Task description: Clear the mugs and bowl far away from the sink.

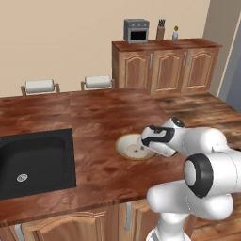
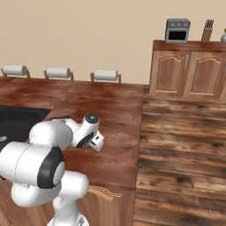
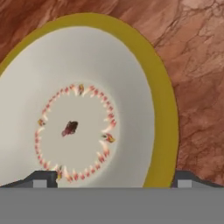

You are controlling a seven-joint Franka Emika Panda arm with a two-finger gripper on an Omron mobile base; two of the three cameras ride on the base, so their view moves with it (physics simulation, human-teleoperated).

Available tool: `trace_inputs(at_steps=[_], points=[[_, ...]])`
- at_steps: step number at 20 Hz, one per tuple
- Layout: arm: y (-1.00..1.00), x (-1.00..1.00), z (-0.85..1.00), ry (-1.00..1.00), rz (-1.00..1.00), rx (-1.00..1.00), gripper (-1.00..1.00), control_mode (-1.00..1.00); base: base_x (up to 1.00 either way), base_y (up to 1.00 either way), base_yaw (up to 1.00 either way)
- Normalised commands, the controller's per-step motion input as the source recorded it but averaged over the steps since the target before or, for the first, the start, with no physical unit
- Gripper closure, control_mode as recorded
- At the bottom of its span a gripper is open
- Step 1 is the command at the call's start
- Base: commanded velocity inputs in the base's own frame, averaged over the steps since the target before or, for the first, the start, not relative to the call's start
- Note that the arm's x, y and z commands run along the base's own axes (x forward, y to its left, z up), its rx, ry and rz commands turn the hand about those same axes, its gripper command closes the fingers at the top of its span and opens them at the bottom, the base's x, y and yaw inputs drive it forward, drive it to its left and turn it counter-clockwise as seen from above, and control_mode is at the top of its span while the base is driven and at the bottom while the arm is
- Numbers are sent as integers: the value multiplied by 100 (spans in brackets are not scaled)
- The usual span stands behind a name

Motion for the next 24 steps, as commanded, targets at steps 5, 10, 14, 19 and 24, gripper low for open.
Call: trace_inputs(at_steps=[5, 10, 14, 19, 24], points=[[31, 24, -26, 0, 0, 0, 100, -100, 0, 0, 0], [18, 17, -11, 0, 0, 0, 100, -100, 0, 0, 0], [9, 1, 0, 0, 0, 0, 100, -100, 0, 0, 0], [4, 0, 13, 0, -2, 0, 100, -100, 0, 0, 0], [0, -27, 75, 0, -17, 2, 100, -100, 0, 0, 0]])
